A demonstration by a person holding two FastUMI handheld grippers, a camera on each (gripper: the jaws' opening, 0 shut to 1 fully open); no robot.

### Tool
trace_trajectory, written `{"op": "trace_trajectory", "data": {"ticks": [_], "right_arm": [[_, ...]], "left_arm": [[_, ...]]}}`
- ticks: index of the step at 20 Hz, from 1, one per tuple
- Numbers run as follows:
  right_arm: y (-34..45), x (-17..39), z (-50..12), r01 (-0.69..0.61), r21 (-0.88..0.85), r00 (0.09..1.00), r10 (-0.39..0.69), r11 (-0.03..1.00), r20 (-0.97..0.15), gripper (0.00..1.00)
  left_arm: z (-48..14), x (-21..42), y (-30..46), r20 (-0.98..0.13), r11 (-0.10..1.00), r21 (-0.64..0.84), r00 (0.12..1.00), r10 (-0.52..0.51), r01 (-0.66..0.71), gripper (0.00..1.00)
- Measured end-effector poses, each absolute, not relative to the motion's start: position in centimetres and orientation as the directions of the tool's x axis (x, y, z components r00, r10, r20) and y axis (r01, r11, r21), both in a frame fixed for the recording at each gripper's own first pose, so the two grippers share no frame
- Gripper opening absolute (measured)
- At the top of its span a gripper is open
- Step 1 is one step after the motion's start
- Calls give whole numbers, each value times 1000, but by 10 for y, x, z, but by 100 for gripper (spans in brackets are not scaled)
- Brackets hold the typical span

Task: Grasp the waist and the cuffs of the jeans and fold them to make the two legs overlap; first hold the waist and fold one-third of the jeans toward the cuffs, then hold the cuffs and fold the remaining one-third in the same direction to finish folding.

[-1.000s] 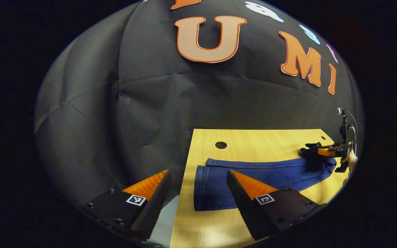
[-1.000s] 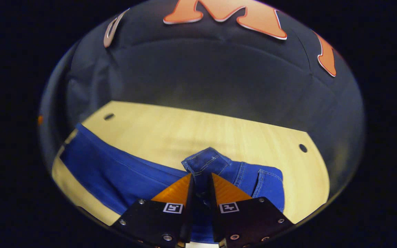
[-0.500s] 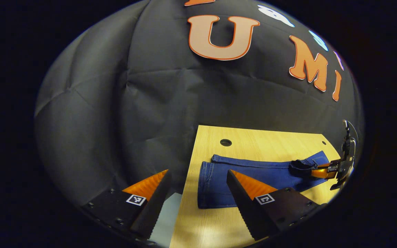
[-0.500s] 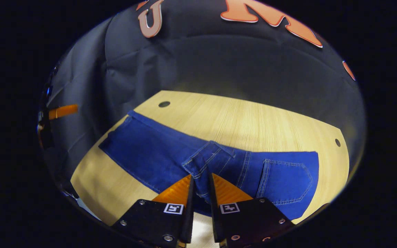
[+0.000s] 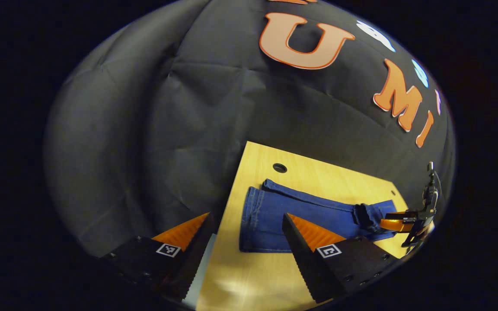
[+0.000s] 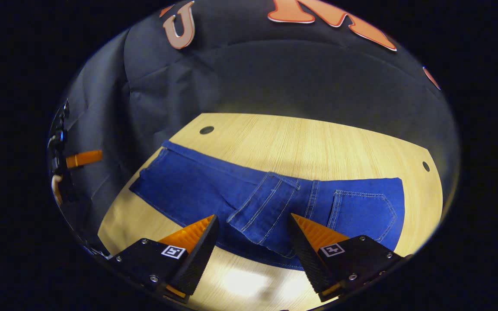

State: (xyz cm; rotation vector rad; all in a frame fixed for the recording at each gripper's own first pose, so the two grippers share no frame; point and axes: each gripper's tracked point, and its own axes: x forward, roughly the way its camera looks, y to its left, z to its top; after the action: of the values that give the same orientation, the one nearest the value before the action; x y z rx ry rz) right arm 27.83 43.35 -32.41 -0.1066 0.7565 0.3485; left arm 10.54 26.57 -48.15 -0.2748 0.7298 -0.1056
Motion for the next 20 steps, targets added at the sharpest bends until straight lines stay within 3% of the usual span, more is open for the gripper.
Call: {"op": "trace_trajectory", "data": {"ticks": [5, 11, 13, 20], "right_arm": [[425, 287, -272, -304, 122, 723, 312, 945, -616, 97], [394, 285, -249, -234, 195, 743, 304, 952, -596, 98], [379, 284, -251, -207, 200, 743, 287, 958, -604, 98], [350, 287, -255, -148, 210, 734, 249, 966, -632, 98]], "left_arm": [[-509, 86, 239, -647, 726, -637, 692, -320, -259, 97], [-539, 63, 262, -739, 581, -635, 619, -265, -509, 98], [-543, 65, 264, -748, 569, -628, 613, -253, -531, 94], [-559, 94, 240, -731, 537, -651, 633, -255, -536, 98]]}}
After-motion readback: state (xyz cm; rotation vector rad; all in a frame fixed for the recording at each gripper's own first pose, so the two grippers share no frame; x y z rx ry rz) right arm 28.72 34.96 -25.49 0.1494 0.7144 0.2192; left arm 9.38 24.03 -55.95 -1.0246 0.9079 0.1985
